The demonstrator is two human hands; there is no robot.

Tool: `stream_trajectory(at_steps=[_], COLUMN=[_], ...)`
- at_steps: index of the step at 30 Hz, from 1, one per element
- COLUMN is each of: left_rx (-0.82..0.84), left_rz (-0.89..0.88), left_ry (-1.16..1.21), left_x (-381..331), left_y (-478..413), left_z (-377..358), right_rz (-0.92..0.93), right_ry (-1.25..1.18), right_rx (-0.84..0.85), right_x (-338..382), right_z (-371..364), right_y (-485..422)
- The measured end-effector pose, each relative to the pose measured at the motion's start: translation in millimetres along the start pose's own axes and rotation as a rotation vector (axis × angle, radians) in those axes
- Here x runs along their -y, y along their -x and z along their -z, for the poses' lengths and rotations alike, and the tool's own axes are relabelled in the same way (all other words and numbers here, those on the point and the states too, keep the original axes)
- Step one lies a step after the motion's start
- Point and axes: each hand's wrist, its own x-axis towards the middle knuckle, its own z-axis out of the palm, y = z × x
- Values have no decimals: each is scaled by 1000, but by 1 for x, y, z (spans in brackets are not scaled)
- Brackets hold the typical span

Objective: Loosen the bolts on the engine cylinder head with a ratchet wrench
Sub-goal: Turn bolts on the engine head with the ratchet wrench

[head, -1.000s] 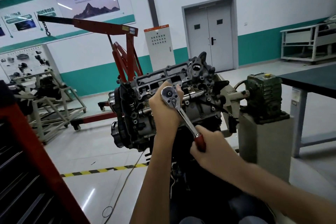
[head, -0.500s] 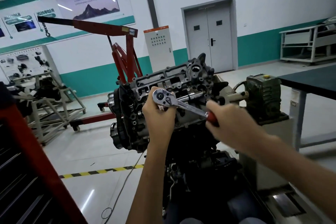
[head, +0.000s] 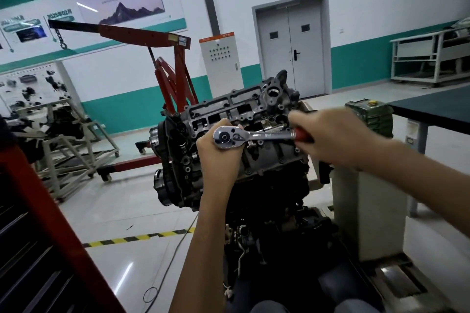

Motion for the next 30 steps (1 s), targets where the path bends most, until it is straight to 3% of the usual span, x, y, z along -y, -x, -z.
stream_trajectory(at_steps=[3,6,11,15,17,21,25,27,30], left_rx=[65,-8,-163,-164,-142,-137,-8,37,-29], left_rz=[2,24,-27,-4,76,-28,0,21,41], left_ry=[18,40,81,133,184,41,28,49,69], left_x=[-1,2,-1,0,1,3,3,3,5], left_y=[-2,5,12,15,13,7,4,3,7], left_z=[2,2,-12,-16,-11,-2,2,2,2], right_rz=[-2,-57,-287,-289,-275,-121,16,26,-34], right_ry=[98,66,-403,-821,-719,-363,-42,37,-3], right_rx=[-128,-50,47,141,132,150,-62,-122,-24], right_x=[-12,3,78,124,112,55,-1,-11,4], right_z=[17,3,-37,-54,-53,-27,14,23,9], right_y=[-18,-1,43,49,46,28,-10,-22,-6])
